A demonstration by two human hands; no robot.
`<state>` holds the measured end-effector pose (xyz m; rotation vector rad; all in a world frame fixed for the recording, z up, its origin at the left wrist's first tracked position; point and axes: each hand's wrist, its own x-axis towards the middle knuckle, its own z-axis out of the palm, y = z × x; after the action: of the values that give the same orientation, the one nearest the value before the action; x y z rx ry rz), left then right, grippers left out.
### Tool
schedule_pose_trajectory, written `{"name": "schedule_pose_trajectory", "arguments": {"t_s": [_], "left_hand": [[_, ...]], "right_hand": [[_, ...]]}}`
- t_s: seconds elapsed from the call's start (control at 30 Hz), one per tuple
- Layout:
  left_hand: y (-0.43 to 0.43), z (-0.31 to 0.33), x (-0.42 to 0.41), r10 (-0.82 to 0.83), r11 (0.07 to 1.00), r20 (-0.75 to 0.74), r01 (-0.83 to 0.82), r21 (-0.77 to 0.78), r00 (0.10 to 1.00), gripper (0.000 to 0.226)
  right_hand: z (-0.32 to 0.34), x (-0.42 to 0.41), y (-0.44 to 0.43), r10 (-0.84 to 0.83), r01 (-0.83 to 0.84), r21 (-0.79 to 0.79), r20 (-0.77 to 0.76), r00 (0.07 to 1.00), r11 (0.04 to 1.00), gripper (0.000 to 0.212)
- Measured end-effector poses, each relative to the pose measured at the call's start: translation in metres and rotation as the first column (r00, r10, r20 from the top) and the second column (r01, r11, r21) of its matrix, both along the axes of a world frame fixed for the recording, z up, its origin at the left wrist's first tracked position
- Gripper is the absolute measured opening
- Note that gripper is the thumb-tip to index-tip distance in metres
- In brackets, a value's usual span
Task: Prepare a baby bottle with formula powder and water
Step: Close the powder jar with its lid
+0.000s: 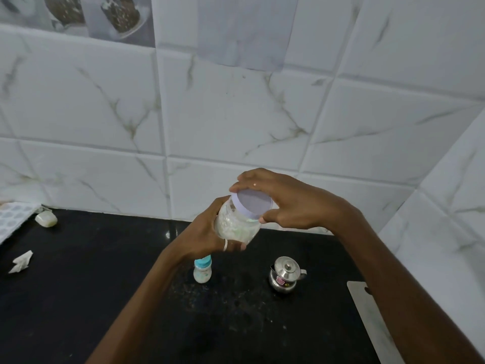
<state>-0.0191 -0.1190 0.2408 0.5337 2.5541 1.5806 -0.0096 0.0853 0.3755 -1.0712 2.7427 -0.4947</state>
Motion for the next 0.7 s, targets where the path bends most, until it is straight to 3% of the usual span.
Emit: {"name": "schedule_pose_trajectory", "arguments": {"t_s": [0.13, 0.27, 0.43, 0.57, 0.7], "left_hand": [[-0.007, 0.0, 0.004, -0.004, 1.0, -0.012, 0.004, 0.021, 1.0, 0.087], [-0.009, -0.001, 0.002, -0.022, 0.998, -0.02, 0.021, -0.058, 1.0, 0.09], [-0.001, 0.007, 0.002, 0.018, 0.981, -0.021, -0.022, -0.19, 1.0, 0.065], [-0.009, 0.007, 0.007, -0.036, 0.999, -0.015, 0.036, 0.009, 0.999, 0.092], [-0.005, 0.014, 0.011, -0.016, 0.998, -0.023, 0.018, 0.056, 1.0, 0.095]], "right_hand": [[0.006, -0.001, -0.005, 0.059, -0.059, 0.089, -0.002, 0.998, 0.994, 0.074], [0.007, 0.002, -0.008, 0.082, -0.083, 0.109, 0.007, 0.997, 0.991, 0.072], [0.007, 0.001, -0.007, 0.097, -0.098, 0.11, 0.014, 0.995, 0.989, 0.072], [0.008, -0.001, -0.007, 0.101, -0.101, 0.116, 0.006, 0.995, 0.988, 0.071], [0.008, -0.002, -0.009, 0.098, -0.097, 0.108, 0.0, 0.995, 0.989, 0.071]]}}
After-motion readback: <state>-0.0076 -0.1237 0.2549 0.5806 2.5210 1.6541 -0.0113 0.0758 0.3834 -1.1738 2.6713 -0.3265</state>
